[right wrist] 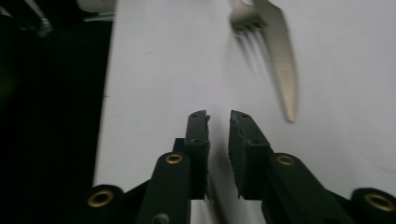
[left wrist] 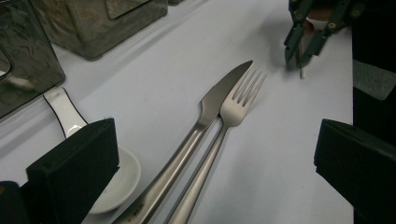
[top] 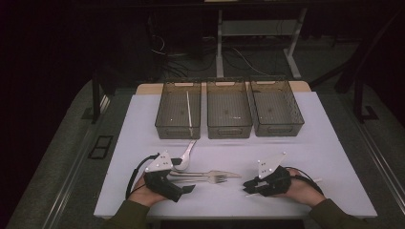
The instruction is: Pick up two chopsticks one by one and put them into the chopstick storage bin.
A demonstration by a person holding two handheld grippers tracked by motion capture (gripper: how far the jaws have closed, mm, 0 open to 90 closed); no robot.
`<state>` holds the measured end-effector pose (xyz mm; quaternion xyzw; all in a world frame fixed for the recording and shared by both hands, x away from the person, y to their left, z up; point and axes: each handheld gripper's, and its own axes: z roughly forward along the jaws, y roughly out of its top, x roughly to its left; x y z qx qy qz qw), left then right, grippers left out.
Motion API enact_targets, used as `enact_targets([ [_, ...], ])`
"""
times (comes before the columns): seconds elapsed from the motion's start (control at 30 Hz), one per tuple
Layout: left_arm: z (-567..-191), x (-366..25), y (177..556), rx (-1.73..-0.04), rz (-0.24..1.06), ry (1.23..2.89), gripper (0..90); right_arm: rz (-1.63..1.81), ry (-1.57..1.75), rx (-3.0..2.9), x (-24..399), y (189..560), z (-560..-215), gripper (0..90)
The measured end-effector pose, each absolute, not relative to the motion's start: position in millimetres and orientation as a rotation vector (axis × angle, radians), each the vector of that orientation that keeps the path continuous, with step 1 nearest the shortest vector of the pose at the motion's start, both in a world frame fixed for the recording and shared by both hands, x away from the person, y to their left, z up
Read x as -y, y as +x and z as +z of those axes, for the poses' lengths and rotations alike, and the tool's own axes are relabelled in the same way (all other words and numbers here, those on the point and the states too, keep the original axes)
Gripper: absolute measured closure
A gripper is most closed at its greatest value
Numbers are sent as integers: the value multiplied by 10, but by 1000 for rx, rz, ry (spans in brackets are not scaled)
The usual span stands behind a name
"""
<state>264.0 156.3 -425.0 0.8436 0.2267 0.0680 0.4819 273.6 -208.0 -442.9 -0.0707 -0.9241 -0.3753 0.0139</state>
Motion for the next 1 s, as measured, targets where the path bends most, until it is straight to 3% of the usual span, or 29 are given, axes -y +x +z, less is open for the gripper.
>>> enact_targets([
  [0.23,-4248,-1563,2639,-551,167,2059,0,-1120,-168,2881,2046,2686,-4467,764],
  [0.63,-4247,-1553,2629,-556,166,2055,0,-1140,-57,2968,2024,2604,-4472,860],
  [1.0,-4252,-1551,2642,-546,167,2059,0,-1221,-314,2947,2121,2818,-4408,864],
])
